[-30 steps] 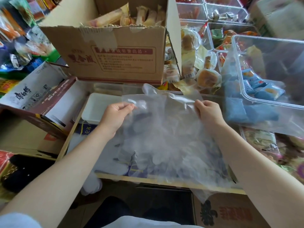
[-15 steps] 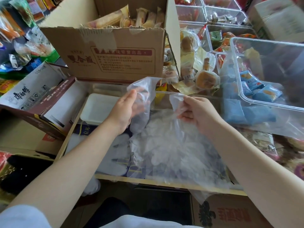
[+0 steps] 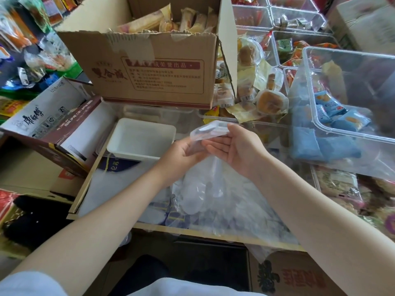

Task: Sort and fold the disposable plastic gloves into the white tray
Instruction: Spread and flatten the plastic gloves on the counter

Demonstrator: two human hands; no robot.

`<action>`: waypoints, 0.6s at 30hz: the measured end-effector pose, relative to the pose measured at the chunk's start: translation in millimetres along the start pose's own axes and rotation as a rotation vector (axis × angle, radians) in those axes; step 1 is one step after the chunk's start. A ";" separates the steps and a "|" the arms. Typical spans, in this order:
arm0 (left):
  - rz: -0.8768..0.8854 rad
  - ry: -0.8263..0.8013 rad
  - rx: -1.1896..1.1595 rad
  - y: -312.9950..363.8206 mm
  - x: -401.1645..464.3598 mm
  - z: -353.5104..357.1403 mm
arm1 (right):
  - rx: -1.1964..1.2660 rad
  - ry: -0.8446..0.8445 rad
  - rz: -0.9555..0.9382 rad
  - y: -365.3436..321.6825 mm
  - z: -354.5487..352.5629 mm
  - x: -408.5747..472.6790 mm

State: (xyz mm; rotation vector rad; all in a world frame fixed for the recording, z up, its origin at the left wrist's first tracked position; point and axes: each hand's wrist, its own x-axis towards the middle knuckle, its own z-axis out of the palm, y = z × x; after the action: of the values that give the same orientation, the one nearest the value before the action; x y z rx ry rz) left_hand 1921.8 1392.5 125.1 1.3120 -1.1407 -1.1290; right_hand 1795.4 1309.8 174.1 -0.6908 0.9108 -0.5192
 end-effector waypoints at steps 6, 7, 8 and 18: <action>-0.089 0.192 0.045 4.6 -4.7 -10.5 | -0.664 0.265 -0.452 0.6 -17.8 -2.2; -0.110 0.151 0.027 6.7 -5.9 -12.2 | -0.893 0.283 -0.650 1.4 -21.7 -2.5; -0.120 0.111 0.023 7.9 -6.5 -14.6 | -1.106 0.247 -0.813 1.8 -24.9 -0.9; -0.082 0.241 0.072 19.4 -24.9 -39.2 | -1.496 0.080 -1.283 4.1 1.6 16.6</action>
State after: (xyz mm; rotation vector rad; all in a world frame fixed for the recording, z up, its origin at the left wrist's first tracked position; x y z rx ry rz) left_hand 1957.3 1420.9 146.8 1.5177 -0.9651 -0.9652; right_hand 1805.9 1302.0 163.0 -2.7052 0.7138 -0.9323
